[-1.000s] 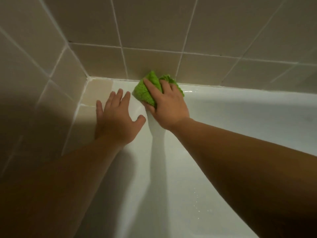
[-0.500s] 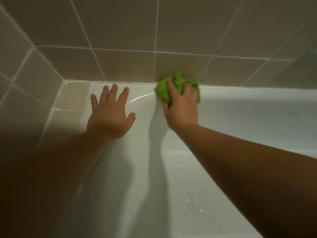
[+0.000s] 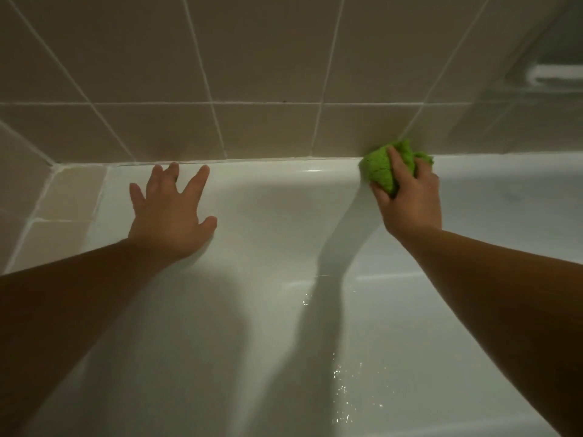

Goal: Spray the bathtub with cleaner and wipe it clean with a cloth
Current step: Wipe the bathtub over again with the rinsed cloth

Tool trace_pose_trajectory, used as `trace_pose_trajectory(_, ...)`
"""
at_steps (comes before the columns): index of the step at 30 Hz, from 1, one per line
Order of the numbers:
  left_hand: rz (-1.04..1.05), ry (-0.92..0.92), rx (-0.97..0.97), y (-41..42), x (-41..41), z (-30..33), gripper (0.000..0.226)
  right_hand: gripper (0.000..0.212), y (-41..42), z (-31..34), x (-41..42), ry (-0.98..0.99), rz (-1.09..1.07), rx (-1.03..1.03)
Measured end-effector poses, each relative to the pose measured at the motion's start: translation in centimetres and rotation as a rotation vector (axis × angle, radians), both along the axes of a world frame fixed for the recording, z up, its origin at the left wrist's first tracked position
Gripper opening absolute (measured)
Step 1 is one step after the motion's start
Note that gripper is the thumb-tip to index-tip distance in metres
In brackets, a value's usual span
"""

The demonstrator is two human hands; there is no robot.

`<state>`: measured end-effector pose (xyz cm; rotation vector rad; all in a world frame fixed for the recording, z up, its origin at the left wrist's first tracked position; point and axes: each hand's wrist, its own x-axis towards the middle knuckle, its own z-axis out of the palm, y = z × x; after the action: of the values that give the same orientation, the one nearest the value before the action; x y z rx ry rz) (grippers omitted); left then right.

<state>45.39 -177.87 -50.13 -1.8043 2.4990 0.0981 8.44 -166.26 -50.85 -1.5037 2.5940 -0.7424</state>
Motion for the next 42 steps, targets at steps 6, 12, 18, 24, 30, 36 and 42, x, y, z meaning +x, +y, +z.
trace_pose_trajectory(6, -0.029, 0.014, 0.094, 1.4, -5.4, 1.1, 0.093, 0.068, -1.6, 0.2, 3.1, -0.064, -0.048, -0.043)
trace_pose_trajectory(12, -0.151, 0.038, 0.116, 2.6, -10.5, 1.8, 0.092, 0.08, -2.5, 0.7, 6.5, 0.228, 0.373, 0.109)
trace_pose_trajectory(18, -0.102, 0.041, 0.147, 3.8, -14.0, 1.7, 0.096, 0.083, 0.8, 0.1, -4.5, 0.223, 0.232, 0.118)
trace_pose_trajectory(24, -0.034, 0.05, 0.139, 4.5, -17.1, 1.8, 0.097, 0.08, 3.8, 0.1, -13.0, 0.051, -0.15, 0.129)
trace_pose_trajectory(30, -0.034, 0.001, 0.094, 5.9, -21.2, 0.5, 0.102, 0.076, 1.3, -0.1, -6.5, 0.087, 0.223, 0.085)
trace_pose_trajectory(36, -0.037, -0.027, 0.083, 7.0, -25.3, 0.6, 0.104, 0.072, 1.5, 0.6, -9.1, 0.251, 0.458, 0.098)
trace_pose_trajectory(42, -0.031, -0.017, 0.113, 8.1, -27.8, 0.9, 0.101, 0.077, 5.7, 0.0, -19.8, 0.22, 0.144, 0.099)
